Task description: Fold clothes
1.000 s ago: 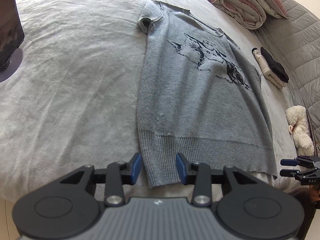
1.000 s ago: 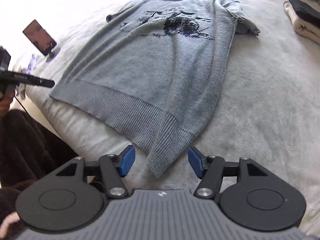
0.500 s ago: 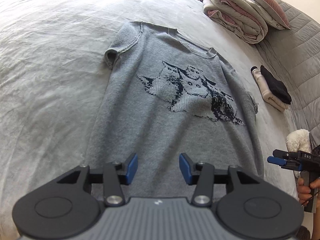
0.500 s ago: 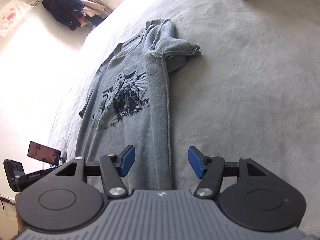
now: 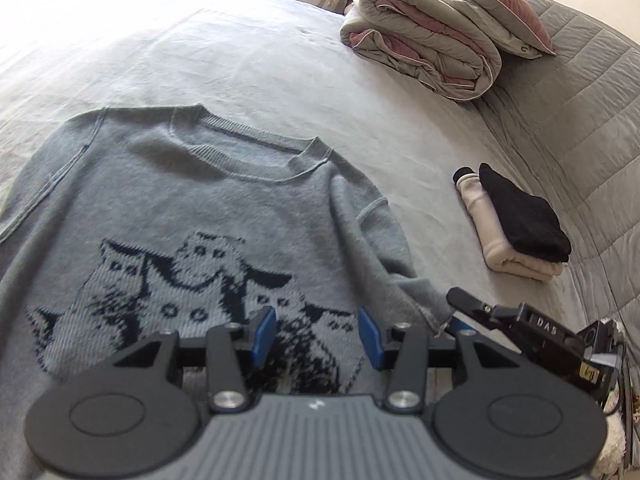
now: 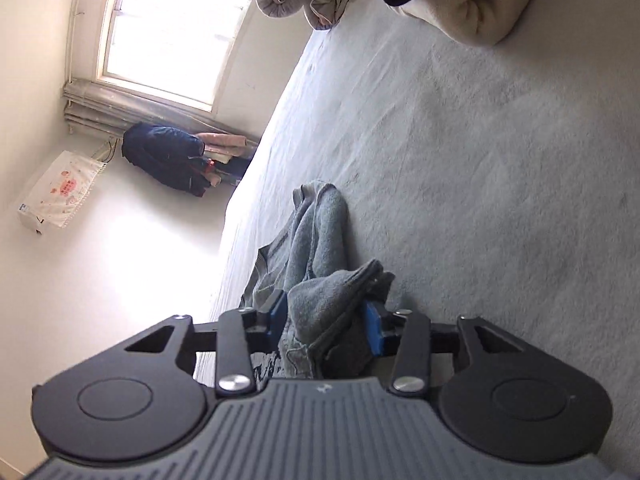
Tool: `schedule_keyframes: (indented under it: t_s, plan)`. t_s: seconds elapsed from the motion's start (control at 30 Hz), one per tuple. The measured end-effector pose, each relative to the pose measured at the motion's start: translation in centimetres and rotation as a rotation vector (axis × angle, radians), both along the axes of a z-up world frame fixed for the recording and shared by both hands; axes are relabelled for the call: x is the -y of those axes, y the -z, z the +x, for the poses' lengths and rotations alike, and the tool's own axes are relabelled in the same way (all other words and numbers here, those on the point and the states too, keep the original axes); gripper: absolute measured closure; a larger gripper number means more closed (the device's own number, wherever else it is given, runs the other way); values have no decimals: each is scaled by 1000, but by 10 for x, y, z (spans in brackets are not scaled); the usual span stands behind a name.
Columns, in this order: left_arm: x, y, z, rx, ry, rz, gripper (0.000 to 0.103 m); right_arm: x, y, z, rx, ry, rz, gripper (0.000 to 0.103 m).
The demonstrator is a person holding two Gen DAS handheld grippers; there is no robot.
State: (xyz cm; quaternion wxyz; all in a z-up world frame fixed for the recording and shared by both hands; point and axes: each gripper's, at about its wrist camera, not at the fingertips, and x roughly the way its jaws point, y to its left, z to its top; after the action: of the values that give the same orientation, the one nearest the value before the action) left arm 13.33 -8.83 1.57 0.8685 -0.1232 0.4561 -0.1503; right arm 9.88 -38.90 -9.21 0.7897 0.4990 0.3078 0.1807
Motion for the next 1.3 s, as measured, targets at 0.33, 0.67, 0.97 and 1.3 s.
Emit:
schedule_keyframes:
  t_s: [0.33, 0.67, 0.97, 1.3]
  plan:
    - [118, 14, 110, -101, 90, 154, 56, -11, -1, -21, 234, -30, 6, 91]
    - [185, 45, 128, -117, 153, 517, 84, -26, -14, -28, 371, -107, -70, 94]
    - [154, 9, 125, -35, 160, 137, 98, -24, -20, -30, 425, -111, -117, 94]
    - [13, 66, 107, -17, -225, -435, 98, -29, -18, -17, 346, -166, -208, 94]
